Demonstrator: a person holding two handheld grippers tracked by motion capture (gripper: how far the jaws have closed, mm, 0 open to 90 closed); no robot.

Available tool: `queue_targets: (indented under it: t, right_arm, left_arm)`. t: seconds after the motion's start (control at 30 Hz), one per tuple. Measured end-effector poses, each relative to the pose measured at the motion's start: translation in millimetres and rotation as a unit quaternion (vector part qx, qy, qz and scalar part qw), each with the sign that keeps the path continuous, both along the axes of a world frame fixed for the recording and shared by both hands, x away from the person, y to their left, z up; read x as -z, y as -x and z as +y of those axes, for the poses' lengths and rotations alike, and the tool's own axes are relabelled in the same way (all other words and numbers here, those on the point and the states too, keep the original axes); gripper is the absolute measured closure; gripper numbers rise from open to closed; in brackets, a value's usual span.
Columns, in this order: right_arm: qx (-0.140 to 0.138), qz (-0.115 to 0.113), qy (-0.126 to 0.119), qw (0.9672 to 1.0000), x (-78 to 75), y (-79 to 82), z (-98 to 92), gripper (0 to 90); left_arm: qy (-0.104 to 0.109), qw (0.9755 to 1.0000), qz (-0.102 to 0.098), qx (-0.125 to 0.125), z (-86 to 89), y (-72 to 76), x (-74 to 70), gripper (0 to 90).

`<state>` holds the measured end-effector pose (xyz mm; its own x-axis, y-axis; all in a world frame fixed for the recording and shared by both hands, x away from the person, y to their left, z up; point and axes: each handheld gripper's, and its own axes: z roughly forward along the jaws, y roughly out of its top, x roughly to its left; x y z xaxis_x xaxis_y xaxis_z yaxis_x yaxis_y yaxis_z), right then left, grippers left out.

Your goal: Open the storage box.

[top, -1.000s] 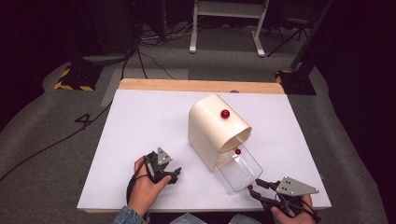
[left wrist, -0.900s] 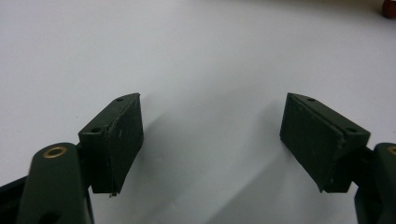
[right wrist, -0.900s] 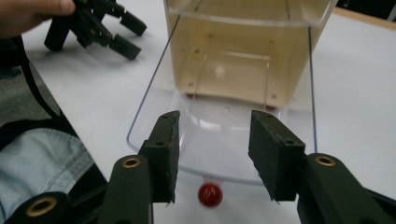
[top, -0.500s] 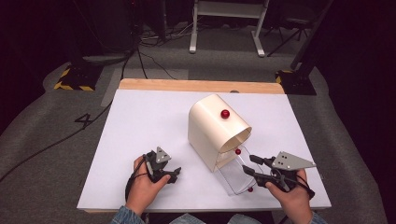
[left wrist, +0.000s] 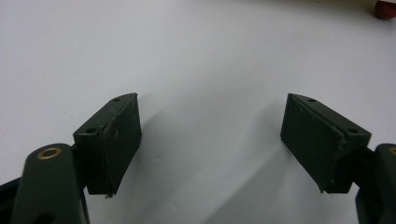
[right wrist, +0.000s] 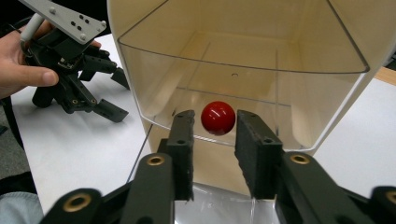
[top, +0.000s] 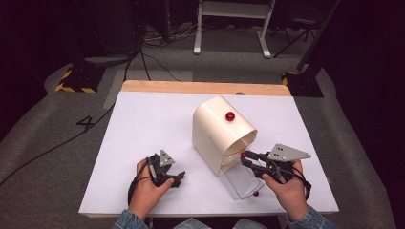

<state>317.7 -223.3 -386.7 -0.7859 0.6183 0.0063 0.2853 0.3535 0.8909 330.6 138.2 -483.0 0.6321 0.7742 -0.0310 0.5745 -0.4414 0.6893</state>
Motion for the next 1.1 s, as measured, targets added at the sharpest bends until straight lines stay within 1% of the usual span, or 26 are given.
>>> queue_targets:
  t: [0.07, 0.1, 0.3, 0.43, 0.57, 0.6, 0.63, 0.67, 0.7, 0.73, 0.8, 0.83, 0.87, 0.93, 0.97, 1.03, 1.07, 1.1]
  right_arm:
    - [0.003, -0.002, 0.001, 1.0000, 0.0, -0.4, -0.5, 73.1]
    - [0.003, -0.002, -0.001, 1.0000, 0.1, -0.5, -0.9, 73.5]
    - [0.004, -0.009, 0.004, 0.9999, 0.2, 3.1, -1.1, 73.7]
    - [0.002, -0.010, 0.006, 0.9999, -1.0, 11.9, -6.6, 73.6]
    - [-0.001, -0.007, 0.004, 1.0000, -1.8, 24.6, -15.2, 73.6]
    - [-0.001, -0.008, 0.003, 1.0000, -1.7, 28.0, -17.9, 75.0]
    - [0.001, -0.012, 0.000, 0.9999, -2.6, 31.8, -21.1, 86.5]
    - [-0.008, -0.014, -0.005, 0.9998, -4.3, 35.3, -25.3, 87.2]
    - [-0.011, -0.012, -0.013, 0.9998, -5.8, 38.4, -28.4, 87.1]
    - [-0.015, -0.010, -0.010, 0.9998, -6.8, 41.0, -30.5, 86.2]
    - [-0.014, -0.010, -0.001, 0.9999, -5.3, 44.8, -31.0, 81.9]
    - [-0.010, -0.012, 0.003, 0.9999, -2.8, 45.5, -29.6, 76.2]
    - [-0.006, -0.012, 0.003, 0.9999, -0.6, 44.9, -28.1, 73.5]
    - [0.002, -0.012, -0.002, 0.9999, 2.8, 42.1, -25.2, 65.0]
    - [0.013, -0.016, -0.008, 0.9998, 4.6, 39.1, -23.1, 60.0]
    - [0.019, -0.017, -0.015, 0.9996, 5.9, 34.4, -20.1, 59.9]
    - [0.019, -0.017, -0.017, 0.9995, 6.1, 32.8, -18.8, 61.4]
    - [0.018, -0.018, -0.018, 0.9995, 6.2, 30.5, -16.8, 64.7]
  left_arm:
    - [-0.002, 1.0000, -0.001, 0.001, 0.1, 0.0, -0.1, 20.6]
    - [-0.002, 1.0000, -0.002, 0.001, 0.1, 0.0, -0.1, 20.6]
    - [-0.002, 1.0000, -0.002, 0.001, 0.0, 0.1, 0.0, 20.6]
    - [-0.002, 1.0000, -0.002, 0.001, 0.0, 0.0, 0.0, 20.5]
    - [-0.002, 1.0000, -0.002, 0.000, -0.2, 0.2, 0.1, 20.5]
    - [-0.002, 1.0000, -0.001, 0.000, -0.2, 0.2, 0.0, 20.5]
    - [-0.003, 1.0000, -0.001, 0.001, -0.2, 0.2, -0.1, 20.5]
    - [-0.004, 1.0000, -0.001, 0.001, -0.2, 0.1, -0.1, 20.5]
    - [-0.003, 1.0000, -0.001, 0.000, -0.3, 0.2, -0.1, 20.5]
    - [-0.003, 1.0000, -0.001, 0.000, -0.3, 0.1, -0.1, 20.5]
    - [-0.003, 1.0000, -0.001, 0.001, -0.2, 0.0, -0.1, 20.5]
    - [-0.004, 1.0000, -0.001, 0.001, -0.2, 0.0, -0.2, 20.5]
    - [-0.004, 1.0000, -0.001, 0.001, -0.3, 0.0, -0.1, 20.4]
    - [-0.004, 1.0000, -0.001, 0.001, -0.2, 0.1, -0.1, 20.4]
    - [-0.004, 1.0000, -0.002, 0.001, -0.2, 0.1, -0.1, 20.4]
    - [-0.003, 1.0000, -0.001, 0.001, -0.2, 0.0, 0.0, 20.4]
    - [-0.001, 1.0000, 0.000, 0.000, -0.4, 0.0, 0.0, 20.4]
    - [-0.001, 1.0000, 0.000, -0.001, -0.4, 0.1, 0.0, 20.4]
